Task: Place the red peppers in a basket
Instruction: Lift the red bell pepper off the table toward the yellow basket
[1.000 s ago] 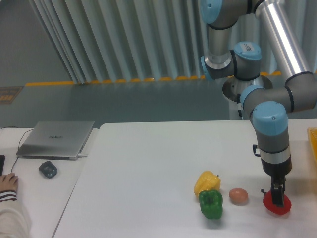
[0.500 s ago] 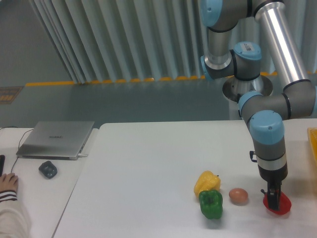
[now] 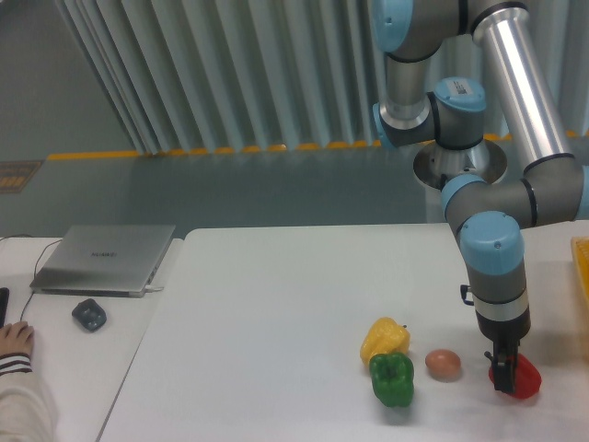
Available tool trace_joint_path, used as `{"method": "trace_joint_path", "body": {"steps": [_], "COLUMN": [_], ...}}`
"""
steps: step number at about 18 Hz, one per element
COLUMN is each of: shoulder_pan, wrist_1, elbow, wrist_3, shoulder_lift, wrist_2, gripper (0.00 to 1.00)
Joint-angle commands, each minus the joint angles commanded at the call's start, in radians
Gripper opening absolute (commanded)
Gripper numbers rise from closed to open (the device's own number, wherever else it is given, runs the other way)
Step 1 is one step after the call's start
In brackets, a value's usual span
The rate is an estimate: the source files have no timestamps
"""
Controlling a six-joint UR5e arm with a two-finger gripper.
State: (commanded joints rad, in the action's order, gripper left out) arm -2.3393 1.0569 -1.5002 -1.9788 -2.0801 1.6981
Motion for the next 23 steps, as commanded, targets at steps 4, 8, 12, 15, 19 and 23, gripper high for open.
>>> {"method": "trace_joint_path", "body": {"steps": [4,8,12,15,19,23], "shoulder_pan": [0.0,0.0,0.0,0.002,0.0,-0.008], "wrist_1": [0.0,0.003,0.003,0.003,0.005,0.041], "elbow": [-0.005,-0.012,-0.015,-0.017,-0.014,-0.012], "wrist_3": [0.002,0.003,0.008,0.04,0.04,0.041], "shoulder_lift": [0.002,0.008,0.011,0.012,0.038,0.098], "wrist_2": [0.0,0.034,0.037,0.037,0.04,0.038], "gripper": [0.86,0.63,0.51,0.49,0.49,0.49]}}
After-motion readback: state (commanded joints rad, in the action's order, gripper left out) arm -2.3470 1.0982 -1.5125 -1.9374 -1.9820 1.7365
